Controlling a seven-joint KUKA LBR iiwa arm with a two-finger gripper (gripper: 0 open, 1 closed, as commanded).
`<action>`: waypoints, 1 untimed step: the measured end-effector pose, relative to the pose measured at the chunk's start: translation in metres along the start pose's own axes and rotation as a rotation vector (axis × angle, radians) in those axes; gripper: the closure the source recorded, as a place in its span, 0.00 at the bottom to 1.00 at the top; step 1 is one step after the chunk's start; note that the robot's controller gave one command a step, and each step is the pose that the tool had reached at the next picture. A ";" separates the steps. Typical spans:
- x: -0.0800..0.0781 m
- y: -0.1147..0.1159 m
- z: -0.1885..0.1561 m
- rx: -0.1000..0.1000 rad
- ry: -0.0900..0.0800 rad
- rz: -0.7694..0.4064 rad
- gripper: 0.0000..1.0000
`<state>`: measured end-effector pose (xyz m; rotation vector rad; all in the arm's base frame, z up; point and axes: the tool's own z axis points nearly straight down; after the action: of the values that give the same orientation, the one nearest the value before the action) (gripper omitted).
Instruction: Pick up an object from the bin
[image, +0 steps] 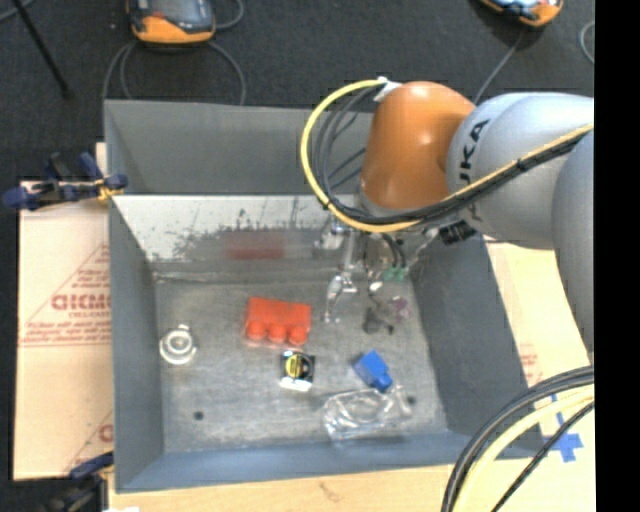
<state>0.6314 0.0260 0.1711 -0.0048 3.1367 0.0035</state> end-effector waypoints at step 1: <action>0.010 0.042 0.085 0.003 0.000 -0.284 0.00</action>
Offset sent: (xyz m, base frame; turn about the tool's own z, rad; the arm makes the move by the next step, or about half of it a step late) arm -0.0122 0.0438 -0.0885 -0.2845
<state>0.6219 0.0684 0.0859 -0.4482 3.1040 -0.0027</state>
